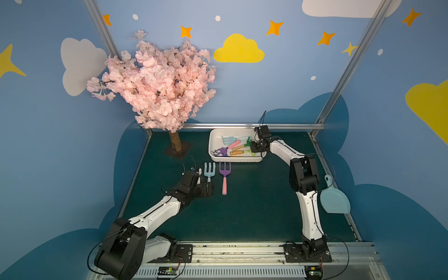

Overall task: Take the hand rake out of the storage box
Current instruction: Place the rake in the storage box, then pick up the rake from the storage box.

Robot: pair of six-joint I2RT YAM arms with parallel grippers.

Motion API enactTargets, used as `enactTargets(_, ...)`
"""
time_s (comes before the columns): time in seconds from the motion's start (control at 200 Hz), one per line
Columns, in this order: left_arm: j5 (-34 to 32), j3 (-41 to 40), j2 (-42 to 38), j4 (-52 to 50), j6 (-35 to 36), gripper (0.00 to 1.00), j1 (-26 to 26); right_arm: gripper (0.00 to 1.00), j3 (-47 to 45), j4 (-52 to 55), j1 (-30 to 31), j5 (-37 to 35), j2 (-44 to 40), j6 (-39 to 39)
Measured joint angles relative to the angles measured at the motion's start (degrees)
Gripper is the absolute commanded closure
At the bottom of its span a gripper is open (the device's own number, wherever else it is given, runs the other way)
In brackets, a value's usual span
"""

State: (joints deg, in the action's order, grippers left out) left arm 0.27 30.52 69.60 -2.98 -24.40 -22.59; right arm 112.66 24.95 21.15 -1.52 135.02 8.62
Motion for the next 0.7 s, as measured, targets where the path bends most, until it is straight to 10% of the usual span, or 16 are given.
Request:
enactTargets(0.225, 0.07, 0.22, -1.09, -0.85, 0.0, 0.0, 0.04, 1.0, 3.08, 0.46, 0.0, -0.37, 2.05, -0.87)
enactTargets(0.701, 0.28, 2.49, -3.85, -3.06, -0.28, 0.0, 0.04, 1.0, 1.57, 0.7, 0.0, -0.81, 0.48, -3.19)
